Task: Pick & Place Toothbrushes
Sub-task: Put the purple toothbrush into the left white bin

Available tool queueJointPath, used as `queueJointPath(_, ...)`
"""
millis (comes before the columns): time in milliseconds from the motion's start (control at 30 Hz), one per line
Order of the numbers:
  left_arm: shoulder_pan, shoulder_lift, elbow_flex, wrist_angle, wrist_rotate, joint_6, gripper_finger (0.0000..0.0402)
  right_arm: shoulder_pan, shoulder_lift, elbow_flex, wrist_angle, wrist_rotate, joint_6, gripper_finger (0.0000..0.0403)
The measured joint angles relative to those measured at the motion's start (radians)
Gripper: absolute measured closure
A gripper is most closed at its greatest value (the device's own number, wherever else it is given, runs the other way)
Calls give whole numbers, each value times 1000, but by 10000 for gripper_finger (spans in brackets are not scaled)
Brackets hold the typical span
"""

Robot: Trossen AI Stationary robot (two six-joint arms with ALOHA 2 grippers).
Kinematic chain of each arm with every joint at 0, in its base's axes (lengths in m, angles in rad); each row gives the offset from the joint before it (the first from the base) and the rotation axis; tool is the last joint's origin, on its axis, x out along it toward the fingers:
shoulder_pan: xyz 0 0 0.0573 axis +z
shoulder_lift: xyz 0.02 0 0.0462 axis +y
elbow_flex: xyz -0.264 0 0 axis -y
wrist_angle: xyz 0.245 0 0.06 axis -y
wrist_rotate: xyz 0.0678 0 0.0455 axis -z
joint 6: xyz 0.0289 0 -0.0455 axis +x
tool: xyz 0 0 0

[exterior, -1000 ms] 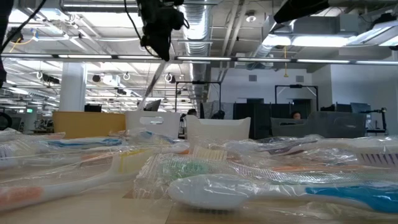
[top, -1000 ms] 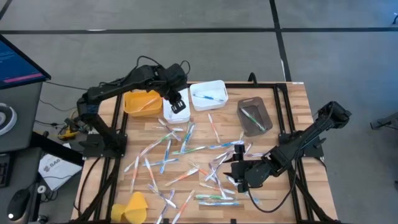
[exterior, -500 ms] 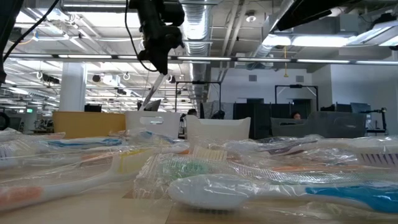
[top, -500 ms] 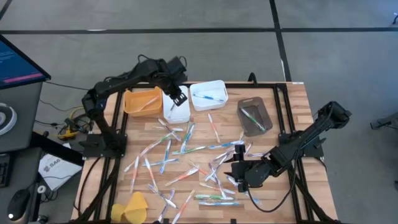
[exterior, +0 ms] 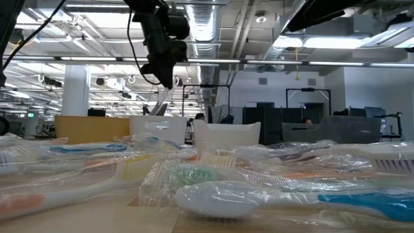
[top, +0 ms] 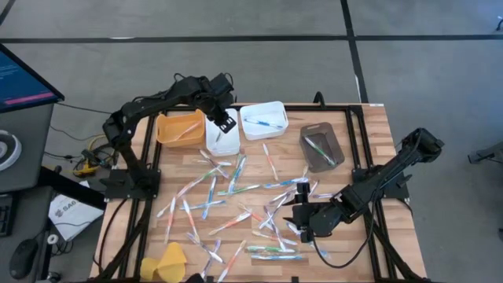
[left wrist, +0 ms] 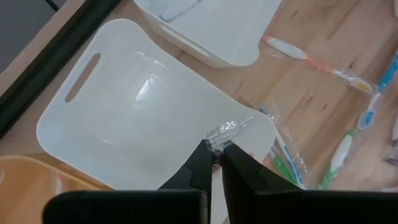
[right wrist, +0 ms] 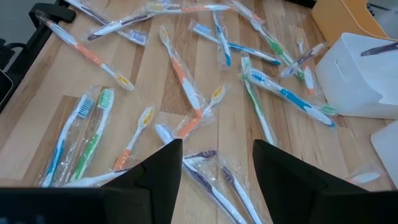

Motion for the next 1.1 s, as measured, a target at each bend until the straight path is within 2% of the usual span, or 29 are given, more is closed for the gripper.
queueJointPath(433,28,0,-72,72,0,2,375,0,0,0,0,0,0,214)
queueJointPath(1100,35,0,-74,116,-1,2,370,0,0,0,0,0,2,220)
